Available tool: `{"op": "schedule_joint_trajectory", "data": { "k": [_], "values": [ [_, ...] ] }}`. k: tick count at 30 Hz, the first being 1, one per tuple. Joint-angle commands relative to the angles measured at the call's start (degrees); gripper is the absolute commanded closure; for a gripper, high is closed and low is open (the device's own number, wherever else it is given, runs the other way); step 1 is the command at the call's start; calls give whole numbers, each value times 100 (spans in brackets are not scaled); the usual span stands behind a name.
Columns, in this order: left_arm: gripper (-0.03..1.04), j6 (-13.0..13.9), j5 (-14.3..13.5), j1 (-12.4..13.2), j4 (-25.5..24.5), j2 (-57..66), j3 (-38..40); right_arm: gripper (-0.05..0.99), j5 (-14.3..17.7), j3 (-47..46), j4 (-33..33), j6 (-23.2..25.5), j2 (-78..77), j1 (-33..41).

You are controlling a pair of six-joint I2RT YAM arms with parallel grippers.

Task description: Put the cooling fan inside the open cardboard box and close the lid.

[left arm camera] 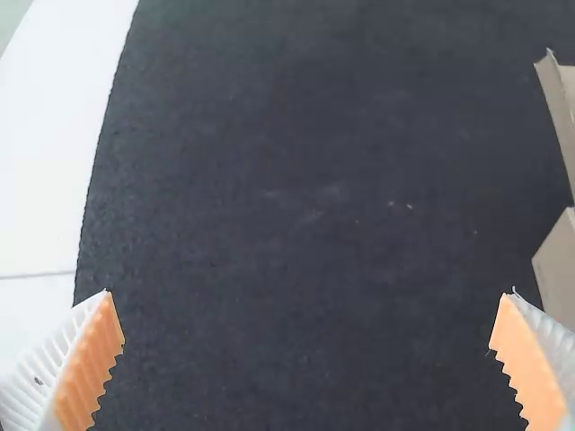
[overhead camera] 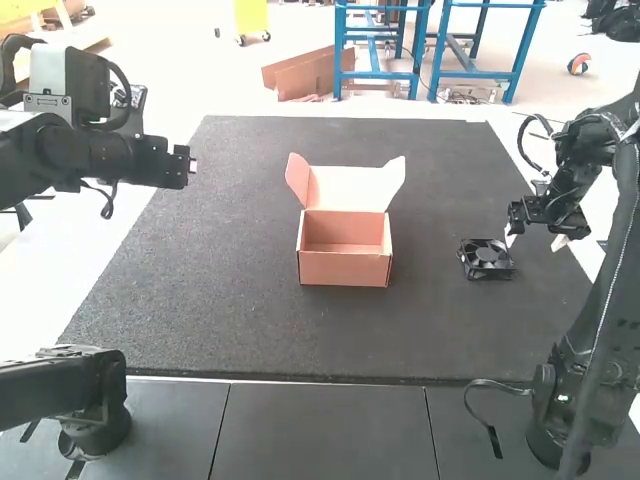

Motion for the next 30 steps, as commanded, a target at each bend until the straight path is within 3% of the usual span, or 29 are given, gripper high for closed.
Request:
{"op": "schedule_joint_trajectory", "data": {
  "k": [1,7,30],
  "values": [
    [4,-117,9,-12,51,-50,132,3,68,131,-100,44,28,44],
    [4,-135,9,-21,68,-50,132,3,42,122,-364,35,89,35],
    [4,-143,9,-29,68,-41,132,3,24,104,-364,35,362,44]
  ]
}}
